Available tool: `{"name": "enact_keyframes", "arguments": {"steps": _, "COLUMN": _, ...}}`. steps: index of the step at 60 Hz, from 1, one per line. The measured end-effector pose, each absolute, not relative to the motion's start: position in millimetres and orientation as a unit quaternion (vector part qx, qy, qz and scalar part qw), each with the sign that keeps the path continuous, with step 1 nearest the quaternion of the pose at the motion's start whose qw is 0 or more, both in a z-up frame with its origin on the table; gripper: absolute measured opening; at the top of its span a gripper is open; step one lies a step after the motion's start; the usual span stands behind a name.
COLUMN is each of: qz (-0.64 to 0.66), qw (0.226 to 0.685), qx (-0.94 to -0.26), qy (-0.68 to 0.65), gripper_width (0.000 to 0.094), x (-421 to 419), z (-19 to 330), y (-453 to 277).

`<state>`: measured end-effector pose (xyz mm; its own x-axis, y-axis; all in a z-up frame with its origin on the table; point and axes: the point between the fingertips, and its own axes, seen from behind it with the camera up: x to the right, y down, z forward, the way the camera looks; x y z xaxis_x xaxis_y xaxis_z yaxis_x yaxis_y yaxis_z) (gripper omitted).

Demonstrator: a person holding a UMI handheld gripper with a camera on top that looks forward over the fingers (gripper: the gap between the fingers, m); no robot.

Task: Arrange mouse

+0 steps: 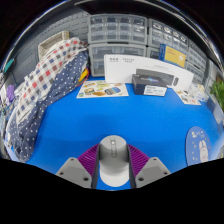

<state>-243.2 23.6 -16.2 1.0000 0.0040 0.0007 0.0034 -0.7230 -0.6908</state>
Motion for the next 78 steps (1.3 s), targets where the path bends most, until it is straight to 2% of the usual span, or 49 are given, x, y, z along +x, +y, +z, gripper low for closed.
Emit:
{"name": "enact_keyframes", "arguments": {"steps": 9, "qz": 0.013, "qw": 0.361, "qx": -0.932, "qy": -0.027, "gripper_width": 0.0361, "x": -244.2, "z": -16.9, "y": 21.9}}
{"name": "enact_keyframes", "arguments": {"steps": 20, "qz": 0.026, "qw": 0.328, "qx": -0.943, "qy": -0.055, "gripper_width": 0.0359, "x": -236.8, "z": -9.3, "y": 22.2}}
{"name": "enact_keyframes", "arguments": {"steps": 24, "qz": 0.034, "qw": 0.345, "qx": -0.936, "qy": -0.066, "gripper_width": 0.0358, "x": -228.1, "z": 20.7, "y": 29.6}}
{"name": "enact_keyframes", "arguments": {"steps": 36, "qz": 0.031, "qw": 0.436, "qx": -0.897, "qy": -0.063, "gripper_width": 0.0358, "x": -141.9, "z": 151.2, "y": 48.0}}
{"name": "enact_keyframes", "arguments": {"steps": 41, "qz": 0.016, "qw": 0.46, "qx": -0.886, "qy": -0.06, "gripper_width": 0.0362, "x": -92.4, "z": 184.2, "y": 48.4}}
{"name": "enact_keyframes", "arguments": {"steps": 45, "qz": 0.004, "qw": 0.469, "qx": -0.882, "qy": -0.052, "gripper_width": 0.0358, "x": -51.5, "z": 195.6, "y": 46.4}}
{"name": "enact_keyframes", "arguments": {"steps": 49, "qz": -0.001, "qw": 0.472, "qx": -0.881, "qy": -0.04, "gripper_width": 0.036, "x": -12.9, "z": 193.0, "y": 44.6}}
{"name": "enact_keyframes", "arguments": {"steps": 53, "qz": -0.005, "qw": 0.459, "qx": -0.888, "qy": -0.027, "gripper_width": 0.0359, "x": 21.9, "z": 175.4, "y": 39.0}}
{"name": "enact_keyframes", "arguments": {"steps": 61, "qz": -0.018, "qw": 0.414, "qx": -0.91, "qy": -0.02, "gripper_width": 0.0361, "x": 71.3, "z": 116.0, "y": 18.5}}
{"name": "enact_keyframes", "arguments": {"steps": 70, "qz": -0.011, "qw": 0.36, "qx": -0.933, "qy": -0.008, "gripper_width": 0.0361, "x": 89.9, "z": 41.8, "y": -9.4}}
{"name": "enact_keyframes", "arguments": {"steps": 78, "qz": 0.01, "qw": 0.339, "qx": -0.941, "qy": -0.014, "gripper_width": 0.0359, "x": 82.3, "z": 1.8, "y": -21.1}}
